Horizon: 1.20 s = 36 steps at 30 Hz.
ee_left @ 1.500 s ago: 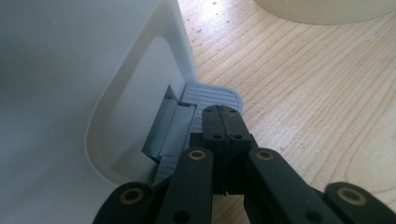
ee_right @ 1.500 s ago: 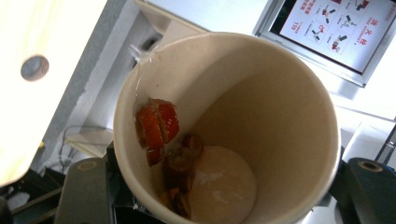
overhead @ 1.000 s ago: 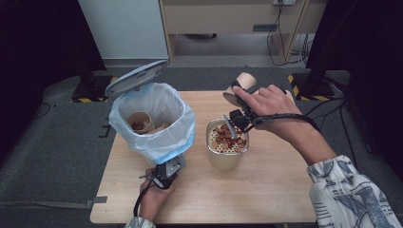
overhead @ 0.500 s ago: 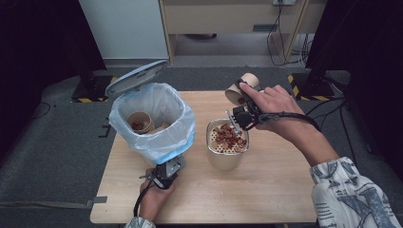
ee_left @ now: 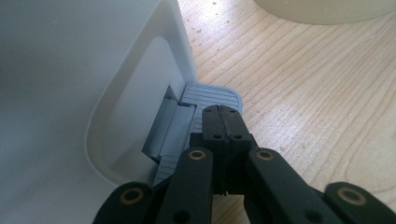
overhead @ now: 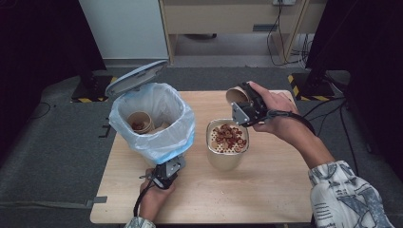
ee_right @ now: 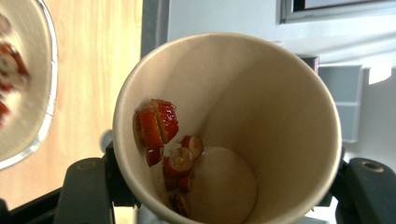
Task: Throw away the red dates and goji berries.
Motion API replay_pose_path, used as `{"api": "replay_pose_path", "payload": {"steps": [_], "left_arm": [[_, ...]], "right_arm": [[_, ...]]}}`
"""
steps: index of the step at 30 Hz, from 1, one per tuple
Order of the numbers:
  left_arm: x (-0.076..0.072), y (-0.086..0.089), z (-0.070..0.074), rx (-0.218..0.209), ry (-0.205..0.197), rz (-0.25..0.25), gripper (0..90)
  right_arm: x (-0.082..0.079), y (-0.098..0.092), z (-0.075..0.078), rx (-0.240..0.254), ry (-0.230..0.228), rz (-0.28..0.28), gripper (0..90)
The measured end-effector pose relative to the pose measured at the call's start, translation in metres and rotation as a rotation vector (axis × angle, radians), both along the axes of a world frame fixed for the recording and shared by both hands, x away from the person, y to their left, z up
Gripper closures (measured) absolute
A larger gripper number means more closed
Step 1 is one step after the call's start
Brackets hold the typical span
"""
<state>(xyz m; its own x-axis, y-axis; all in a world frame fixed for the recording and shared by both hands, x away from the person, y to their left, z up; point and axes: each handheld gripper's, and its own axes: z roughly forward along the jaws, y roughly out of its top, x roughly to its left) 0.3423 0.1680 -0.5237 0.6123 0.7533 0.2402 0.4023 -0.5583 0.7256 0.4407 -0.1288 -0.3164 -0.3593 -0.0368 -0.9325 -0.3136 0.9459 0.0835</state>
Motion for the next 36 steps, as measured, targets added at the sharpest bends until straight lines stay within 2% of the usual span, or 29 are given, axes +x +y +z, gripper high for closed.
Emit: {"api": "replay_pose_path", "payload": {"steps": [1, 2, 5, 6, 7, 13, 19, 24, 34, 36], "left_arm": [[0.000, 0.000, 0.000, -0.001, -0.002, -0.001, 89.2], [0.000, 0.000, 0.000, 0.000, -0.001, -0.001, 89.1], [0.000, 0.000, 0.000, 0.003, -0.003, -0.003, 89.1], [0.000, 0.000, 0.000, 0.009, -0.001, -0.005, 89.2], [0.000, -0.001, 0.000, -0.009, -0.003, 0.001, 89.2], [0.000, -0.001, -0.001, -0.010, -0.005, 0.000, 89.2], [0.000, -0.001, -0.001, -0.010, -0.002, 0.001, 89.2], [0.000, -0.001, -0.001, -0.010, -0.004, 0.000, 89.1], [0.000, -0.001, -0.001, -0.009, -0.005, -0.001, 89.2], [0.000, 0.000, 0.000, 0.006, -0.001, -0.003, 89.1]], "right_arm": [[0.001, -0.001, 0.000, 0.014, 0.016, -0.004, 32.2], [0.002, -0.003, -0.001, 0.054, 0.042, -0.008, 32.2], [0.004, -0.006, -0.004, 0.111, 0.088, -0.018, 32.2], [0.005, -0.008, -0.004, 0.116, 0.096, -0.022, 32.2], [0.005, -0.008, -0.005, 0.129, 0.103, -0.023, 32.2], [0.008, -0.012, -0.011, 0.202, 0.164, -0.028, 32.1], [0.010, -0.015, -0.015, 0.252, 0.208, -0.041, 32.1], [0.012, -0.020, -0.014, 0.332, 0.263, -0.055, 32.1], [0.016, -0.031, -0.015, 0.431, 0.342, -0.092, 32.0], [0.016, -0.033, -0.016, 0.446, 0.355, -0.100, 32.0]]}}
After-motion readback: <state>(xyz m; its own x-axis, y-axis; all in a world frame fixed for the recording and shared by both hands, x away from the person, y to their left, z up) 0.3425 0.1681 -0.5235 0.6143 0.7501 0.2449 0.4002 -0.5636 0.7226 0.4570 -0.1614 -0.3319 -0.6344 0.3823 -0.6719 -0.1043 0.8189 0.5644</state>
